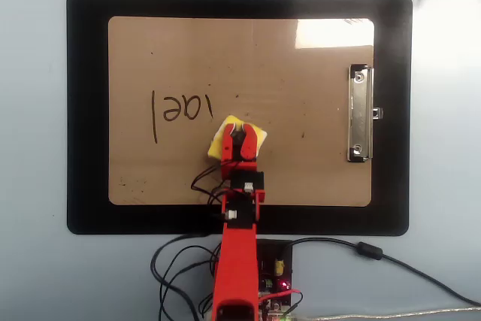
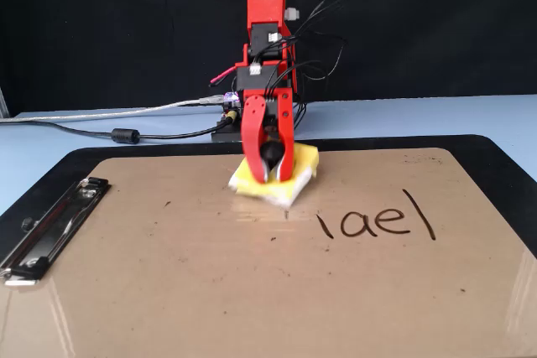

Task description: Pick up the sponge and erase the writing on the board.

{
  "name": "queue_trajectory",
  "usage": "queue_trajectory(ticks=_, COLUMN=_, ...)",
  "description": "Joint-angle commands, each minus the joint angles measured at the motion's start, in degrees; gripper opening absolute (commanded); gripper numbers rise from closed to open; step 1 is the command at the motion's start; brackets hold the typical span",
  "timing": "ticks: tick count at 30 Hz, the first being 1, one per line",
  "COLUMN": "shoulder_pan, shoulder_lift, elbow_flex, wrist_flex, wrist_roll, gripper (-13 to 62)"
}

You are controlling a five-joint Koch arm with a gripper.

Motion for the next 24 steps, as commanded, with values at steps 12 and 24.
queue_trajectory(ticks=12, shoulder_pan=-1.2, shoulder_lift=15.8, elbow_flex=12.6, wrist_flex=-5.2, wrist_roll=-0.4, gripper=-8.0)
queue_trajectory(ticks=24, shoulder_pan=-15.1, shoulder_lift=-22.1, elbow_flex=-23.2, wrist_flex=-6.2, wrist_roll=-5.7, gripper=-8.0)
